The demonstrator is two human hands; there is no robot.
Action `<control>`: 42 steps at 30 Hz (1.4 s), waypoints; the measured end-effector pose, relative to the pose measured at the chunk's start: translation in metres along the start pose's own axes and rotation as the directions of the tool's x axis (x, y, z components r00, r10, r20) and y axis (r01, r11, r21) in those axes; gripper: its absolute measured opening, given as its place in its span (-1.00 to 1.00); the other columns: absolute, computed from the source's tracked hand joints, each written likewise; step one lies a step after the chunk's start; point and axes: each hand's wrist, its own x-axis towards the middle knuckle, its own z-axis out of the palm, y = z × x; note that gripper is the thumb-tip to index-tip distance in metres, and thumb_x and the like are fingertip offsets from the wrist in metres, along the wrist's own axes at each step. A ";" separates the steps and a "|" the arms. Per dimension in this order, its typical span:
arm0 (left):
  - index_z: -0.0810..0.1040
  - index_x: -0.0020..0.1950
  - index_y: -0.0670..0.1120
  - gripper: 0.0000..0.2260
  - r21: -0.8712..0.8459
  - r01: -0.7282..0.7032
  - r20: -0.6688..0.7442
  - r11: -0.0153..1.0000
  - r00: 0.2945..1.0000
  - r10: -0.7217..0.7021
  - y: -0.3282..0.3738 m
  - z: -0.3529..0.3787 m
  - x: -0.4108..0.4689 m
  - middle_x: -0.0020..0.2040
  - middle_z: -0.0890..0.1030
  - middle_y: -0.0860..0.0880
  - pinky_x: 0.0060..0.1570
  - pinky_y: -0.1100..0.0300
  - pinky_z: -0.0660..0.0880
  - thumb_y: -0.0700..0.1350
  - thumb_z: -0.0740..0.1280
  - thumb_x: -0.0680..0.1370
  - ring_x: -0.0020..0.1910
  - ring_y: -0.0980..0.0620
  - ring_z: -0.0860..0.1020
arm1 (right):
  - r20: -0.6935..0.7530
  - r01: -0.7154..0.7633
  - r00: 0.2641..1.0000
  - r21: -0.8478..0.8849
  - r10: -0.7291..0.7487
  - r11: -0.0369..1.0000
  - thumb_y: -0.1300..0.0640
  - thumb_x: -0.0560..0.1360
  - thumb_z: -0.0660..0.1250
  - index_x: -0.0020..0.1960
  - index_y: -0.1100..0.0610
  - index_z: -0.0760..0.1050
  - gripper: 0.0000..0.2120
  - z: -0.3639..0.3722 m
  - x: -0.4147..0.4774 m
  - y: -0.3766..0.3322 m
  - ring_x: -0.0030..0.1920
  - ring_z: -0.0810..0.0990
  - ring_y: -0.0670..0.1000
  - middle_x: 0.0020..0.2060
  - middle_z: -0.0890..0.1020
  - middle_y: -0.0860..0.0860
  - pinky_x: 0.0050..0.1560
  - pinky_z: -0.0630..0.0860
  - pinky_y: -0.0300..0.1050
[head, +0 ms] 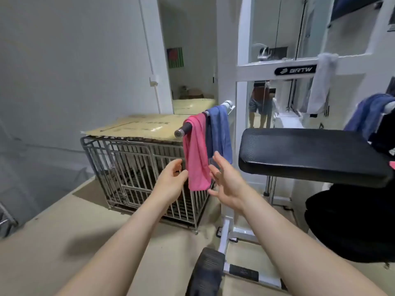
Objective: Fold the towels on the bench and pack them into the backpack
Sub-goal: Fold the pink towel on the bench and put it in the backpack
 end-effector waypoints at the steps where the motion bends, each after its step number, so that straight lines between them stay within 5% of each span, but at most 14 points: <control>1: 0.29 0.49 -0.05 -0.57 -0.016 0.013 -0.011 1.000 1.000 -0.013 -0.005 0.002 0.020 0.43 0.40 -0.03 0.37 0.01 0.35 -0.12 0.22 0.62 0.37 0.02 0.39 | 0.005 0.023 1.000 -0.039 -0.023 0.999 -0.20 0.57 0.17 0.33 -0.14 0.37 -0.65 0.002 0.019 -0.004 0.16 0.48 -0.16 0.20 0.51 -0.16 0.21 0.39 0.03; 4: 0.27 0.49 -0.02 -0.60 -0.049 0.024 -0.023 0.998 0.999 -0.025 -0.027 0.000 0.086 0.44 0.38 -0.03 0.36 -0.07 0.36 -0.15 0.16 0.64 0.39 0.00 0.37 | -0.071 0.068 0.994 -0.232 -0.086 0.970 -0.05 0.57 0.27 0.48 -0.07 0.22 -0.49 0.008 0.085 -0.014 0.03 0.49 -0.20 0.13 0.52 -0.21 0.17 0.39 -0.04; 6: 0.28 0.48 0.00 -0.59 -0.127 0.054 -0.003 0.990 0.998 -0.055 -0.041 -0.002 0.131 0.42 0.40 -0.02 0.37 -0.08 0.35 -0.17 0.16 0.63 0.38 0.00 0.38 | -0.144 0.113 0.974 -0.359 -0.174 0.927 0.10 0.53 0.34 0.56 -0.06 -0.02 -0.26 0.010 0.132 -0.017 0.13 0.42 -0.13 0.34 0.38 -0.16 0.22 0.34 -0.05; 8: 0.27 0.49 0.02 -0.55 -0.194 0.057 0.064 0.979 0.997 -0.045 -0.050 -0.003 0.173 0.41 0.42 -0.02 0.37 -0.06 0.34 -0.20 0.19 0.61 0.37 -0.01 0.41 | -0.198 0.161 0.944 -0.421 -0.264 0.893 0.23 0.48 0.35 0.54 -0.04 0.05 -0.25 0.016 0.168 -0.023 0.14 0.44 -0.07 0.35 0.40 -0.02 0.17 0.44 -0.08; 11: 0.24 0.51 -0.06 -0.49 -0.286 0.025 0.186 0.958 0.982 0.030 -0.049 -0.004 0.221 0.34 0.45 -0.05 0.28 0.11 0.38 -0.27 0.28 0.58 0.32 -0.03 0.45 | -0.296 0.226 0.846 -0.553 -0.443 0.802 0.32 0.47 0.24 -0.01 -0.01 0.49 -0.75 0.025 0.215 -0.043 -0.23 0.51 -0.08 -0.21 0.57 -0.07 -0.20 0.47 -0.21; 15: 0.58 0.14 -0.16 -0.83 -0.361 0.077 0.404 0.930 0.911 0.081 -0.038 -0.014 0.268 -0.05 0.65 -0.14 -0.12 0.14 0.46 -0.15 0.32 0.58 -0.04 -0.11 0.52 | -0.398 0.124 0.719 -0.733 -0.570 0.668 0.26 0.49 0.18 -0.40 0.10 0.38 -0.71 0.020 0.256 -0.091 -0.38 0.33 -0.05 -0.42 0.44 -0.05 -0.42 0.26 -0.28; 17: 0.60 0.08 -0.23 -0.79 -0.501 0.100 0.380 0.860 0.918 0.114 -0.024 -0.025 0.288 -0.09 0.67 -0.19 -0.11 0.12 0.51 -0.11 0.32 0.55 -0.10 -0.13 0.55 | -0.421 0.213 0.764 -0.551 -0.489 0.807 0.26 0.44 0.17 -0.33 0.23 0.38 -0.82 0.022 0.261 -0.121 -0.36 0.34 0.00 -0.38 0.42 0.03 -0.50 0.28 -0.29; 20: 0.65 -0.05 -0.18 -0.70 -0.646 0.153 0.417 0.748 0.891 0.178 0.000 -0.046 0.320 -0.20 0.69 -0.10 -0.21 0.23 0.61 -0.08 0.17 0.62 -0.21 -0.03 0.64 | -0.139 0.225 0.962 -0.079 -0.234 0.971 0.27 0.34 0.18 -0.37 0.18 0.42 -0.87 0.029 0.263 -0.159 -0.41 0.40 -0.01 -0.43 0.41 0.03 -0.31 0.39 -0.22; 27: 0.59 0.20 -0.06 -0.51 -0.468 0.021 0.617 0.883 0.724 0.309 0.023 -0.052 0.366 0.21 0.61 -0.16 0.15 0.04 0.53 0.23 0.27 0.44 0.19 -0.14 0.57 | 0.263 0.179 0.939 0.176 -0.221 0.968 0.09 0.55 0.15 -0.32 0.20 0.63 -0.60 0.030 0.304 -0.177 -0.35 0.62 -0.07 -0.40 0.62 0.03 -0.23 0.60 -0.24; 29: 0.51 0.31 -0.16 -0.34 -0.535 0.048 0.630 0.843 0.688 0.360 0.027 -0.048 0.371 0.30 0.52 -0.24 0.28 -0.07 0.45 0.24 0.40 0.35 0.29 -0.22 0.49 | 0.344 0.157 0.922 0.081 -0.176 0.984 0.09 0.58 0.18 -0.21 0.20 0.62 -0.67 0.030 0.319 -0.182 -0.27 0.63 -0.03 -0.32 0.64 0.06 -0.14 0.60 -0.19; 31: 0.57 0.23 -0.16 -0.35 -0.545 0.010 0.547 0.839 0.762 0.346 0.035 -0.049 0.381 0.24 0.56 -0.27 0.27 -0.11 0.43 0.20 0.52 0.28 0.24 -0.26 0.51 | 0.377 0.316 0.897 -0.177 -0.232 0.932 0.22 0.53 0.26 -0.07 0.21 0.58 -0.87 0.025 0.337 -0.195 -0.20 0.63 -0.01 -0.23 0.66 0.08 -0.10 0.59 -0.18; 35: 0.49 0.27 -0.33 -0.25 -0.610 -0.011 0.391 0.792 0.866 0.313 0.046 -0.062 0.397 0.30 0.43 -0.41 0.37 -0.28 0.23 0.21 0.50 0.33 0.24 -0.30 0.45 | 0.324 0.414 0.910 -0.717 -0.258 0.561 0.32 0.23 0.35 -0.11 0.20 0.50 -0.77 0.001 0.368 -0.210 -0.26 0.40 0.06 -0.28 0.49 0.13 -0.33 0.29 -0.10; 37: 0.54 0.17 -0.34 -0.36 -0.652 -0.013 0.322 0.758 0.900 0.293 0.047 -0.069 0.403 0.15 0.51 -0.36 0.30 -0.20 0.34 0.17 0.47 0.38 0.10 -0.22 0.48 | 0.303 0.372 0.928 -0.806 -0.219 0.460 0.28 0.22 0.32 -0.04 0.33 0.52 -0.69 -0.011 0.377 -0.210 -0.25 0.40 0.06 -0.24 0.49 0.15 -0.32 0.29 -0.09; 42: 0.64 0.00 -0.14 -0.79 -0.547 -0.194 0.199 0.814 0.915 0.352 0.047 -0.081 0.407 -0.11 0.62 -0.15 -0.04 0.12 0.51 -0.23 0.23 0.48 -0.11 -0.07 0.55 | 0.501 0.247 0.859 -0.226 -0.105 0.942 0.18 0.24 0.51 0.01 0.28 0.65 -0.64 -0.033 0.362 -0.203 -0.32 0.64 -0.04 -0.24 0.68 0.11 -0.28 0.58 -0.23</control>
